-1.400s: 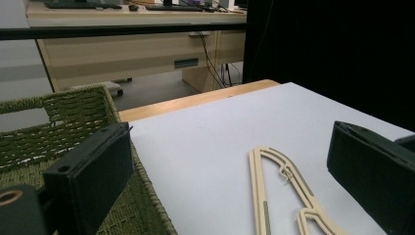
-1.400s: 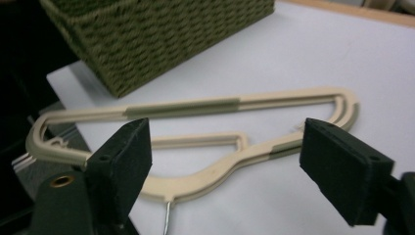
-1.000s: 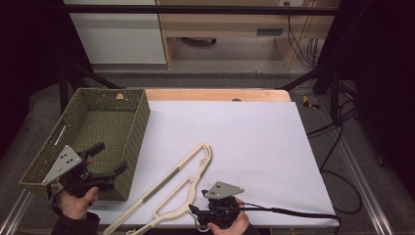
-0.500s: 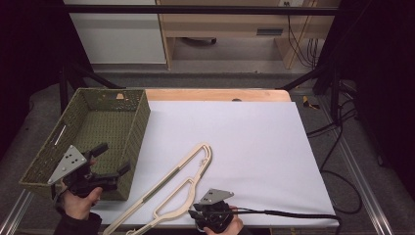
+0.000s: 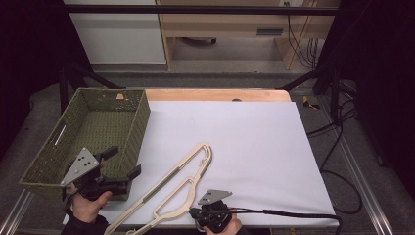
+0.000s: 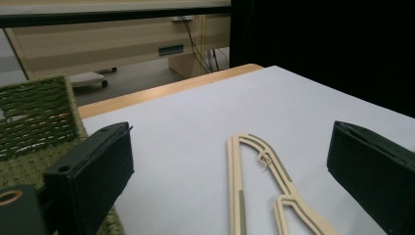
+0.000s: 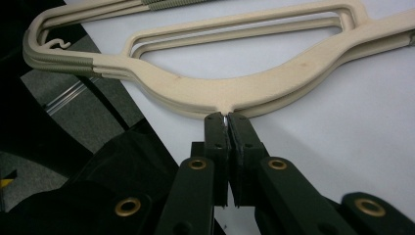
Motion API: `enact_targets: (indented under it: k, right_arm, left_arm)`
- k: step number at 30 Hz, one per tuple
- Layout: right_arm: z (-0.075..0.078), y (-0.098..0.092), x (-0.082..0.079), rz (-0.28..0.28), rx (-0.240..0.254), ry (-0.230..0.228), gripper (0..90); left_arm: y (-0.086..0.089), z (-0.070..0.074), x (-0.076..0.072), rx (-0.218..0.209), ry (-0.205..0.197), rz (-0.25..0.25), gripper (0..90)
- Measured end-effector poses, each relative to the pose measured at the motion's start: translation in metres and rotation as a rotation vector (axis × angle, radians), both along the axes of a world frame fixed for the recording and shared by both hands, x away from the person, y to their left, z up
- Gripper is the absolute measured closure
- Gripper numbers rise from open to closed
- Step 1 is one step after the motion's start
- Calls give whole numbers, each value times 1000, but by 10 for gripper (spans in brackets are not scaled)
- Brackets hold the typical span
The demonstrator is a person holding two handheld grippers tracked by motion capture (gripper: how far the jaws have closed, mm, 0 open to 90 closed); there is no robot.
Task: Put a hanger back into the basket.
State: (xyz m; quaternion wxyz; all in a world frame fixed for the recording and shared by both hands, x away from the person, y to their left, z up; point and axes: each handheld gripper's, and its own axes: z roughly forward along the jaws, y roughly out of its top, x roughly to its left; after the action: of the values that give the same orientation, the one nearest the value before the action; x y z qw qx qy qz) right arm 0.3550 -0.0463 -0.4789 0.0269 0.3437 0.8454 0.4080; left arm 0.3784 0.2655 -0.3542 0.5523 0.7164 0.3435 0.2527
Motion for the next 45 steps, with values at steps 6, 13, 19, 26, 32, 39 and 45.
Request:
enact_targets:
  k: [6,13,19,26,32,39,45]
  right_arm:
    - [2,-1,0,-14,11,1,888]
    - [10,-3,2,-24,22,3,889]
    - [18,-6,6,-34,18,4,889]
    - [23,-8,9,-41,5,7,890]
    - [26,-9,10,-40,3,8,890]
    - [27,-9,11,-47,6,10,890]
    - [30,-11,13,-23,7,1,891]
  left_arm:
    - [-19,-3,-9,43,14,-40,32]
    - [-41,-18,-20,118,77,-109,38]
    - [-65,-42,-26,231,162,-182,65]
    - [-92,-70,-26,369,254,-244,178]
    - [-104,-82,-27,437,275,-263,305]
    - [-111,-89,-27,485,285,-267,382]
    - [-104,-81,-28,443,275,-253,393]
